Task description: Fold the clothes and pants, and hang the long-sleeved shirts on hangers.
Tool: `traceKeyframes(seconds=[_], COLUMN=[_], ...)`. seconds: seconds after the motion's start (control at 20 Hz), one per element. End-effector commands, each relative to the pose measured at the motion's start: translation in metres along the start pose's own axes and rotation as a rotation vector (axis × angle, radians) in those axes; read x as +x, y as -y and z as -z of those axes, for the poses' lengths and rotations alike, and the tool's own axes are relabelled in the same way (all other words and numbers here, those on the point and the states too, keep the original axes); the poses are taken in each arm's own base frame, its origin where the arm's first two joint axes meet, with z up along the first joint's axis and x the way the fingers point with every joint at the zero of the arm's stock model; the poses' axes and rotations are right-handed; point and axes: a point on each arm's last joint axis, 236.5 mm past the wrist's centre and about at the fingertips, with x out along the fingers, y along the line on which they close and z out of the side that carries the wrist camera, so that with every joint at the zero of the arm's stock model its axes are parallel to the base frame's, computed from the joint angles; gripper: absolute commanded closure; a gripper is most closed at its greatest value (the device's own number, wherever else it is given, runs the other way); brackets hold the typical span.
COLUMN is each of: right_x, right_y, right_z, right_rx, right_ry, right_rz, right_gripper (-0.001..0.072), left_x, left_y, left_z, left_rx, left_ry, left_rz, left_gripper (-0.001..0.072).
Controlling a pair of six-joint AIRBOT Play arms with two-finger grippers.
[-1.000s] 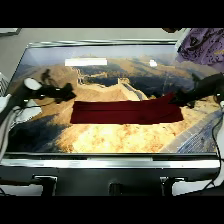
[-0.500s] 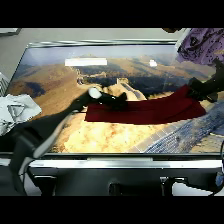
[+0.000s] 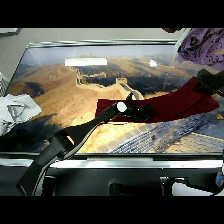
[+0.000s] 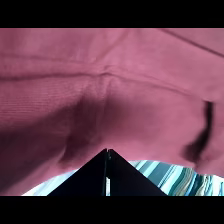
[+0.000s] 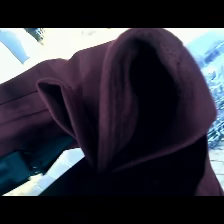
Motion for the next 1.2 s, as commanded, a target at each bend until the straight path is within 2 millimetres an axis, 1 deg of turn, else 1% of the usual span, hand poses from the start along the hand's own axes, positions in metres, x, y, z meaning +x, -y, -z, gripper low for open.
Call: traceKeyframes(seconds=[0.0, 0.1, 0.15, 0.25, 0.3, 0.4, 0.5, 0.55, 0.7, 0.75, 0.8, 0.85, 0.95, 1.05, 1.15], right_x=[-0.003, -0.003, -0.003, -0.003, -0.003, -0.004, -0.001, 0.002, 0.011, 0.013, 0.016, 0.02, 0.031, 0.047, 0.065], right_y=[-0.001, -0.002, -0.002, -0.004, -0.011, -0.033, -0.055, -0.073, -0.128, -0.15, -0.169, -0.186, -0.218, -0.246, -0.27], right_z=[0.001, -0.002, -0.004, -0.007, -0.008, -0.009, -0.005, 0.001, 0.02, 0.027, 0.034, 0.042, 0.06, 0.081, 0.1], right_rx=[0.002, 0.003, 0.004, 0.039, 0.053, 0.079, 0.085, 0.078, 0.081, 0.075, 0.067, 0.06, 0.046, 0.03, 0.022], right_ry=[-0.003, 0.01, 0.02, 0.034, 0.037, 0.037, 0.031, 0.02, 0.003, 0.009, 0.017, 0.019, 0.012, -0.018, -0.053], right_rz=[-0.001, -0.003, -0.005, -0.015, -0.041, -0.125, -0.151, -0.163, -0.205, -0.221, -0.23, -0.235, -0.241, -0.255, -0.263], right_gripper=[0.0683, 0.0683, 0.0683, 0.0683, 0.0683, 0.0683, 0.0683, 0.0683, 0.0683, 0.0683, 0.0683, 0.0683, 0.0683, 0.0683, 0.0683], left_x=[0.014, 0.009, 0.002, -0.021, -0.04, -0.093, -0.166, -0.21, -0.333, -0.369, -0.398, -0.426, -0.469, -0.499, -0.516], left_y=[-0.002, -0.002, -0.001, -0.002, -0.005, -0.014, -0.027, -0.032, -0.039, -0.038, -0.036, -0.034, -0.034, -0.036, -0.039], left_z=[0.007, 0.0, -0.004, -0.018, -0.031, -0.061, -0.096, -0.113, -0.144, -0.151, -0.154, -0.157, -0.159, -0.16, -0.161], left_rx=[-0.043, -0.044, -0.029, 0.012, 0.06, 0.167, 0.271, 0.303, 0.31, 0.306, 0.298, 0.279, 0.239, 0.209, 0.203], left_ry=[-0.003, -0.001, -0.01, -0.028, -0.026, 0.001, 0.059, 0.095, 0.212, 0.252, 0.283, 0.315, 0.368, 0.407, 0.423], left_rz=[0.02, 0.021, 0.019, -0.012, -0.055, -0.182, -0.353, -0.443, -0.622, -0.649, -0.657, -0.656, -0.658, -0.659, -0.666], left_gripper=[0.0692, 0.0692, 0.0693, 0.0694, 0.0694, 0.0694, 0.0694, 0.0693, 0.0691, 0.0691, 0.0691, 0.069, 0.069, 0.069, 0.069])
